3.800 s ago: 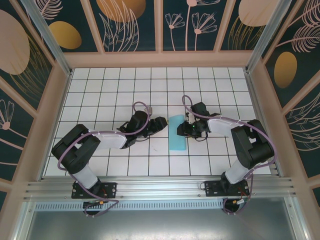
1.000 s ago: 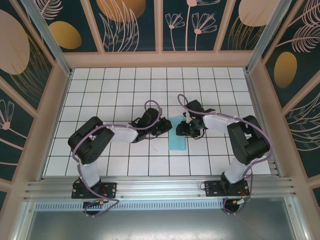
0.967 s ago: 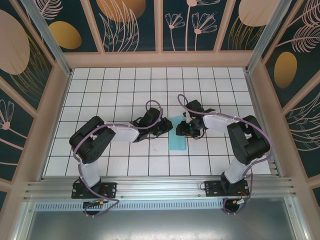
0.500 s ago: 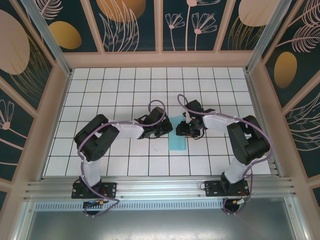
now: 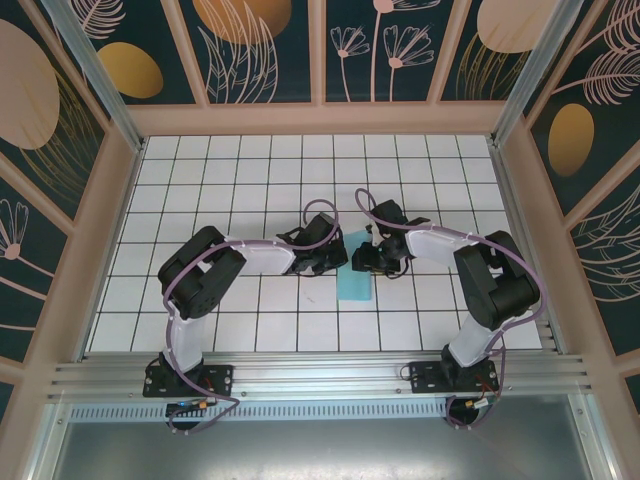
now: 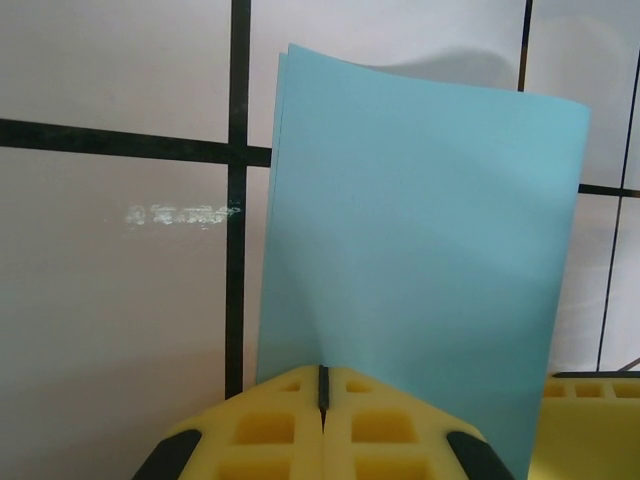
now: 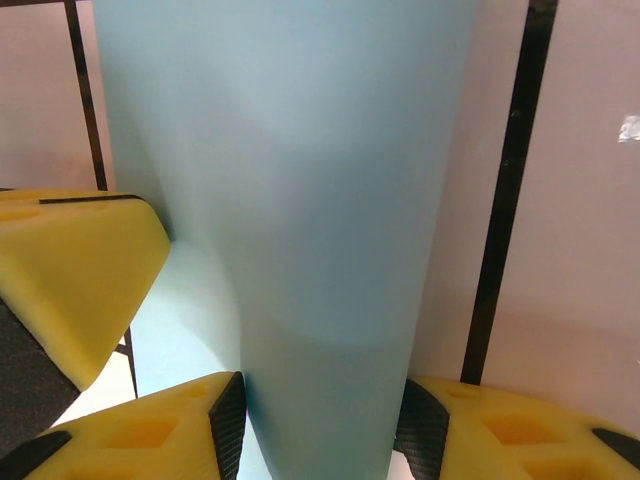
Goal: Fold a paper plane with a square sheet of paper (pick it up from the middle)
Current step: Hold the square sheet of paper at the center of the table.
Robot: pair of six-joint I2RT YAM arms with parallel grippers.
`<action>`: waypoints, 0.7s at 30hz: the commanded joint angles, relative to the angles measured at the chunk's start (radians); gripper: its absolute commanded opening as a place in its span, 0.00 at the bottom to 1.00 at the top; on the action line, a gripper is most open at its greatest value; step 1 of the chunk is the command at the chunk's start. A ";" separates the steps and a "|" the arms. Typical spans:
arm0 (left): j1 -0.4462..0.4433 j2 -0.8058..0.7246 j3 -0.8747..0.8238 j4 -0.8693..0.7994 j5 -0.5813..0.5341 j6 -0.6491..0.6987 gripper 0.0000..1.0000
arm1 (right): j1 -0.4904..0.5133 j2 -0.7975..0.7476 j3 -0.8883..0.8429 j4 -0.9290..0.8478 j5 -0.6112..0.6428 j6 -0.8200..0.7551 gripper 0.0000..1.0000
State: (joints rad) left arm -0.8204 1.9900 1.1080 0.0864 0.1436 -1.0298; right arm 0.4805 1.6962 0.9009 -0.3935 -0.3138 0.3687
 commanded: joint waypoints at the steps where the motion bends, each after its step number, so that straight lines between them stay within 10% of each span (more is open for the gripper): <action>1: -0.008 0.041 0.011 -0.110 -0.040 0.034 0.00 | 0.012 0.084 -0.034 0.048 0.088 -0.003 0.50; 17: -0.012 0.037 0.002 -0.105 -0.048 0.037 0.00 | -0.043 -0.169 -0.033 0.051 0.048 0.039 0.58; 21: -0.011 0.039 0.001 -0.105 -0.045 0.040 0.00 | -0.068 -0.207 -0.070 0.115 -0.059 0.048 0.40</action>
State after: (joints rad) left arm -0.8253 1.9919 1.1168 0.0708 0.1219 -1.0134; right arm 0.4290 1.5215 0.8658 -0.3359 -0.3008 0.3992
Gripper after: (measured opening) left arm 0.069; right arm 0.437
